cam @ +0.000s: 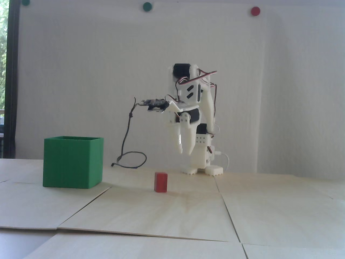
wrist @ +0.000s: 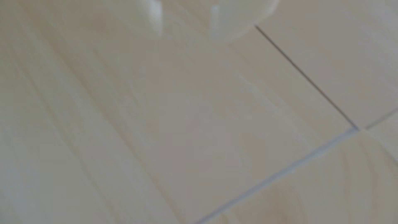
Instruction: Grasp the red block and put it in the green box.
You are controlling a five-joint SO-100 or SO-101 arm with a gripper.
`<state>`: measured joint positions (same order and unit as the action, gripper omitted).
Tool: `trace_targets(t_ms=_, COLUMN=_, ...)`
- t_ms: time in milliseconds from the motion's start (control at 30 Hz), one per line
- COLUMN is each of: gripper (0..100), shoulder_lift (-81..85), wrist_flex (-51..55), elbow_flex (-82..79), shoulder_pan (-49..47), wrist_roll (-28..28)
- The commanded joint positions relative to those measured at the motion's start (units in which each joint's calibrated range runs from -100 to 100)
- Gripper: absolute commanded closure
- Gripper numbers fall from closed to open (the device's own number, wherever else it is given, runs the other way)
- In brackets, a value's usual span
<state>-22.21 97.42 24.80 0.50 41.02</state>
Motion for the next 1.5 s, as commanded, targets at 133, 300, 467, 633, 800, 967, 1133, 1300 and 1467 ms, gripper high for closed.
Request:
trace_targets(t_ms=133, gripper=93, shoulder_lift=0.06, wrist_flex=1.82, elbow_flex=0.93, shoulder_pan=-1.1, wrist_roll=-0.57)
trace_targets(t_ms=300, gripper=93, shoulder_lift=-0.1, wrist_flex=-0.71, elbow_flex=0.93, shoulder_pan=0.03, wrist_roll=0.73)
trace_targets(t_ms=467, gripper=92, shoulder_lift=-0.1, wrist_flex=-7.45, elbow_flex=1.29, shoulder_pan=-2.39, wrist_roll=2.29)
trace_targets(t_ms=633, gripper=92, shoulder_lift=-0.18, wrist_flex=-18.25, elbow_flex=0.76, shoulder_pan=-3.19, wrist_roll=2.76)
trace_targets(t_ms=800, gripper=92, shoulder_lift=-2.07, wrist_flex=-22.21, elbow_flex=0.58, shoulder_pan=-3.35, wrist_roll=2.81)
trace_targets(t_ms=967, gripper=92, shoulder_lift=-7.52, wrist_flex=-22.63, elbow_flex=1.29, shoulder_pan=-3.43, wrist_roll=2.86)
trace_targets(t_ms=1133, gripper=92, shoulder_lift=-10.52, wrist_flex=-23.22, elbow_flex=2.35, shoulder_pan=-3.27, wrist_roll=2.81)
trace_targets(t_ms=1300, gripper=92, shoulder_lift=-11.07, wrist_flex=-22.46, elbow_flex=7.06, shoulder_pan=-2.87, wrist_roll=2.39)
trace_targets(t_ms=1467, gripper=85, shoulder_lift=-10.52, wrist_flex=-19.68, elbow_flex=12.65, shoulder_pan=-0.78, wrist_roll=2.34)
